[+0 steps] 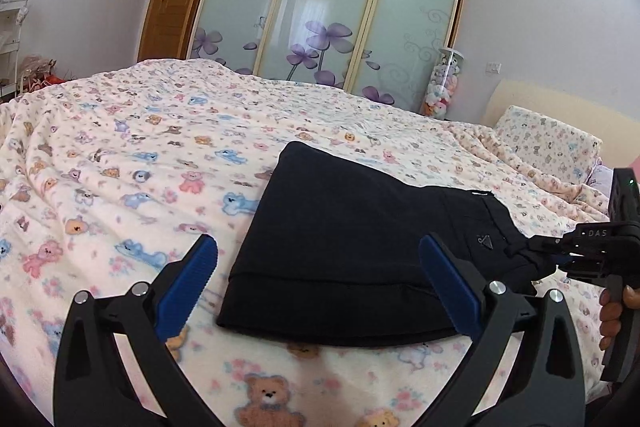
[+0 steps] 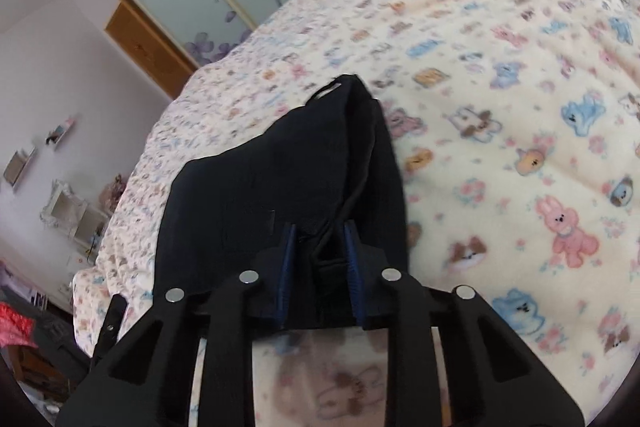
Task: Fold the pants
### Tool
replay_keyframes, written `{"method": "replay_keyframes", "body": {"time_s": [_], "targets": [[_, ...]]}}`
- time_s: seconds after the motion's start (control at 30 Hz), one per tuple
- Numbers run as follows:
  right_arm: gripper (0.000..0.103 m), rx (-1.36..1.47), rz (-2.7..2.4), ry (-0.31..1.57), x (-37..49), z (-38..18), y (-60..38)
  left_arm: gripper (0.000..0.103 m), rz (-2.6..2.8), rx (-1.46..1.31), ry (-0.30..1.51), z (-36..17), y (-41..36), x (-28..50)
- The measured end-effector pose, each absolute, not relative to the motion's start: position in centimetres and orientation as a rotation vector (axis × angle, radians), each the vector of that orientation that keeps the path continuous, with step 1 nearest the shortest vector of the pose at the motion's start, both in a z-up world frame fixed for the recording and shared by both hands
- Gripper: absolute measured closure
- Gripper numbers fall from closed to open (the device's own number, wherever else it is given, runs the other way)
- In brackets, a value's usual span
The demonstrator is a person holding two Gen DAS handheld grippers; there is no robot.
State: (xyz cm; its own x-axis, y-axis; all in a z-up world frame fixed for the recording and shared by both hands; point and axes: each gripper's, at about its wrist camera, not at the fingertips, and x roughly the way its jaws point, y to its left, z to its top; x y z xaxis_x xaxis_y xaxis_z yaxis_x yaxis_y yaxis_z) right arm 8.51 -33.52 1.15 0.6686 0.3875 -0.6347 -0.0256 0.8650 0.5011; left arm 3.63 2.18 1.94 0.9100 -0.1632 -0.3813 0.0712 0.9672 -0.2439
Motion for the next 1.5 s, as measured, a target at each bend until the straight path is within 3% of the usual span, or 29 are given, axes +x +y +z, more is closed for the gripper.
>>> {"method": "replay_keyframes", "body": {"time_s": [0.17,0.33,0.5,0.57,0.8,0.83,0.93,1.1,1.33,1.4,1.5], "targets": [[0.075,0.471,0.187,0.907,9.5,-1.7,-34.1,0.002,-0.116,-0.238,0.435,1.6,2.5,4.1],[0.053,0.434,0.167,0.853,8.3,0.0,-34.5,0.002,-0.135,-0.281,0.486,1.4,3.2,5.3],[0.050,0.535,0.361,0.639,6.7,3.0,-35.0,0.002,-0.207,-0.359,0.480,2.7,3.9,7.0],[0.039,0.590,0.470,0.656,7.0,2.8,-34.2,0.002,-0.280,-0.418,0.515,3.0,3.8,8.4],[0.038,0.612,0.520,0.775,8.4,1.2,-32.3,0.002,-0.344,-0.467,0.691,0.4,2.2,12.1],[0.032,0.602,0.487,0.796,8.6,0.9,-32.4,0.002,-0.342,-0.445,0.715,-0.2,2.0,12.3],[0.030,0.610,0.431,0.874,9.1,-1.2,-32.9,0.002,-0.343,-0.327,0.775,-1.6,0.7,12.8],[0.029,0.570,0.436,0.849,8.8,-0.3,-32.3,0.002,-0.277,-0.156,0.772,-2.0,-1.6,12.2],[0.026,0.621,0.556,0.734,7.7,1.7,-32.9,0.002,-0.261,-0.142,0.760,-1.8,-1.4,11.6],[0.020,0.609,0.537,0.777,8.2,1.0,-32.6,0.002,-0.252,-0.128,0.762,-1.8,-1.7,11.5],[0.019,0.566,0.478,0.887,9.3,-1.3,-32.3,0.002,-0.245,-0.108,0.763,-1.8,-2.0,11.5]]}}
